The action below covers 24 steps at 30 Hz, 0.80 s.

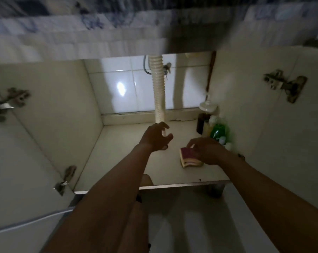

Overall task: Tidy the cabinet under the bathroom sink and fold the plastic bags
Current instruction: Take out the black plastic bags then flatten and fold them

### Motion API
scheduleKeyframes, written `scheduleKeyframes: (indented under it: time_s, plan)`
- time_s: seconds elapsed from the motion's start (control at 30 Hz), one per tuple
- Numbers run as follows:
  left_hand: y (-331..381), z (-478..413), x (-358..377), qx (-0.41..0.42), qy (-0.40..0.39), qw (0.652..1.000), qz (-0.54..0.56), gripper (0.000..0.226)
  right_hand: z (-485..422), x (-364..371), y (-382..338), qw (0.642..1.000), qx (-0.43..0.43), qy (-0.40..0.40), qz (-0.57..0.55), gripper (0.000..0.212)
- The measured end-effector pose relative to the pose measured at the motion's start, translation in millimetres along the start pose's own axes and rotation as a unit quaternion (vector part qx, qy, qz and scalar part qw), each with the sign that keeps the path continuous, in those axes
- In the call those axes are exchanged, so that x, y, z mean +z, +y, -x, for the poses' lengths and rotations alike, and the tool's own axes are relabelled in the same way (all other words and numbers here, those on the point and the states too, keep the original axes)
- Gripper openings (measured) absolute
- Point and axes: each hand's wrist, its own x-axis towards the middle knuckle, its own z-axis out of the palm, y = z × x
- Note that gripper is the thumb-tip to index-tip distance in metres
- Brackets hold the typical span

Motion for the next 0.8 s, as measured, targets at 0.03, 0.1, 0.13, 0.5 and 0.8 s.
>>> scheduleKeyframes:
  time_s: [0.03,0.1,0.13,0.5,0.8]
  plan:
    - [-3,6,-14,-0.008,-0.003,1.000,-0.011,0.037,-6,-2,-15,1.000,-0.012,0.003,0.002,0.028]
    - [-10,20,-35,-0.018,-0.010,0.999,-0.037,0.030,-11,3,-39,1.000,-0.020,0.004,-0.022,0.026]
    - [-16,27,-45,-0.024,-0.010,0.998,-0.049,0.028,-14,7,-50,0.999,-0.024,-0.001,-0.032,0.026]
    - [-104,115,-43,-0.101,-0.059,0.992,-0.048,0.020,-4,96,-107,0.992,-0.076,-0.081,-0.067,0.019]
    - [-181,208,-72,-0.135,-0.164,0.976,-0.050,0.019,42,156,-160,0.985,-0.083,-0.126,-0.084,0.022]
